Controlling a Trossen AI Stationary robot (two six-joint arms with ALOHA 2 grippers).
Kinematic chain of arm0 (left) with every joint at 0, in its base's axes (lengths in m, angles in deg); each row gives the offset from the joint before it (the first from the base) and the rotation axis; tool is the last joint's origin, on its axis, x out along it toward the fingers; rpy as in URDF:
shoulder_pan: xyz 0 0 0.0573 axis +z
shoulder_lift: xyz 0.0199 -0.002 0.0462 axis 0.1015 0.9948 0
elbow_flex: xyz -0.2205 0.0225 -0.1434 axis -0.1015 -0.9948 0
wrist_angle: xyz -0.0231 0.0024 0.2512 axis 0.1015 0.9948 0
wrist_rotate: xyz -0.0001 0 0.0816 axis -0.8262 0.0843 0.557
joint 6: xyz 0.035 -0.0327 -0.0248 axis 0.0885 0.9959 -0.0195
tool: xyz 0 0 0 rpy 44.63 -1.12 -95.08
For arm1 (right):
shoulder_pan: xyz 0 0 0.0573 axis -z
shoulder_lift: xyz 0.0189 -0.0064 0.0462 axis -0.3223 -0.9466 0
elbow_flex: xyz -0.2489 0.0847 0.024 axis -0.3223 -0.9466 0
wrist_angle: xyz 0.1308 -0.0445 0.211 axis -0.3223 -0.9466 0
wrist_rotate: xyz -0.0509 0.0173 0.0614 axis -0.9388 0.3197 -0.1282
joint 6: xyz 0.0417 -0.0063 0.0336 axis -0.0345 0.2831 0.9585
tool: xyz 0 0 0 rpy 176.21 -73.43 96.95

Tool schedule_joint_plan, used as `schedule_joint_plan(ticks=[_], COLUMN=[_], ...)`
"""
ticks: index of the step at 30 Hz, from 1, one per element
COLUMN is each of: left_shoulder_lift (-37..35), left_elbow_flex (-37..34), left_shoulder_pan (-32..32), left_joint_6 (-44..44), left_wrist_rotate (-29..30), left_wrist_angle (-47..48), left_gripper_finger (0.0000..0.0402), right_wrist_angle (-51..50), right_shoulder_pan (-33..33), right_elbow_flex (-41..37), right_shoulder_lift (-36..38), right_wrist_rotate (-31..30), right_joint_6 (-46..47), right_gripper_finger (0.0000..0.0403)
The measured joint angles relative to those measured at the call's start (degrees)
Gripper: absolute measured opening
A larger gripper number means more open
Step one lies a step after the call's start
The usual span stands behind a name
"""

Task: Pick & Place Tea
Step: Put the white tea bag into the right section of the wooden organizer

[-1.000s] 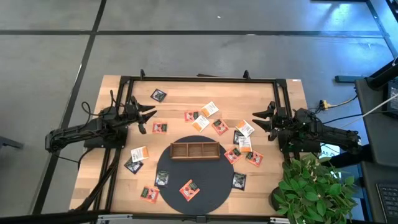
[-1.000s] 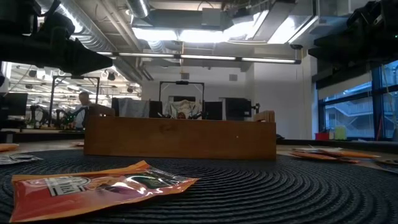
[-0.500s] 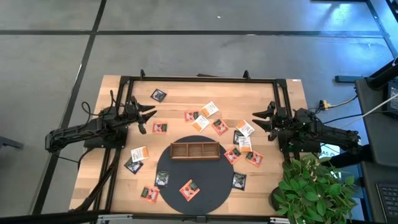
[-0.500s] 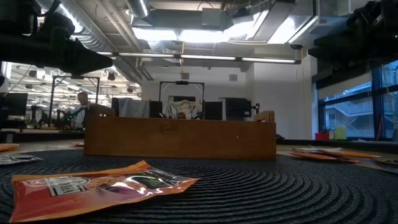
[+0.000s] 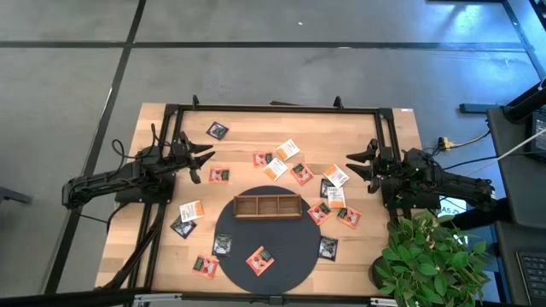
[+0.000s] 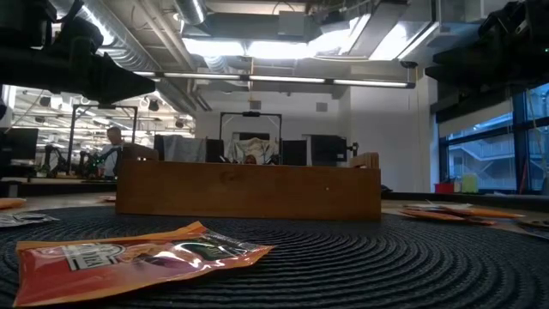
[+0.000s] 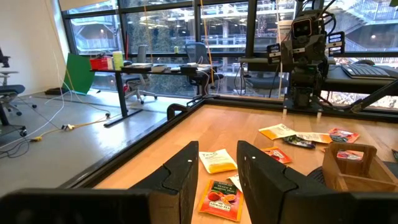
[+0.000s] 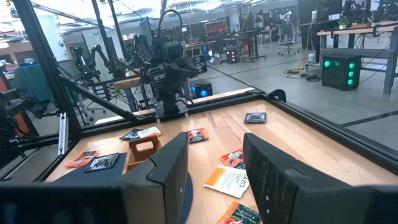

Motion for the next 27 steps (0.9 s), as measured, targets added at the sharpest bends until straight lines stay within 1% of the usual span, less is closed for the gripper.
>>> schedule_joint_plan(ticks=[8, 16, 22, 27], left_shoulder_lift=[0.0, 0.0, 0.0, 0.0], left_elbow_flex=[-0.01, 0.01, 0.01, 0.01], left_shoulder_pan=[0.0, 0.0, 0.0, 0.0], left_joint_6=[0.0, 0.0, 0.0, 0.0], left_wrist_rotate=[0.01, 0.17, 0.19, 0.19], left_wrist_angle=[0.01, 0.0, 0.0, -0.01], left_gripper_finger=[0.0107, 0.0107, 0.0107, 0.0107], right_wrist_angle=[0.0, -0.21, -4.24, -7.73], right_shoulder_pan=[0.01, 0.0, 0.01, 0.01], right_elbow_flex=[0.0, 0.0, -0.09, -1.38], right_shoulder_lift=[0.0, -0.01, -0.02, -0.02], right_wrist_rotate=[0.0, 0.09, 0.09, 0.07], right_joint_6=[0.61, 9.58, 11.41, 15.36], right_gripper_finger=[0.0156, 0.0156, 0.0156, 0.0156])
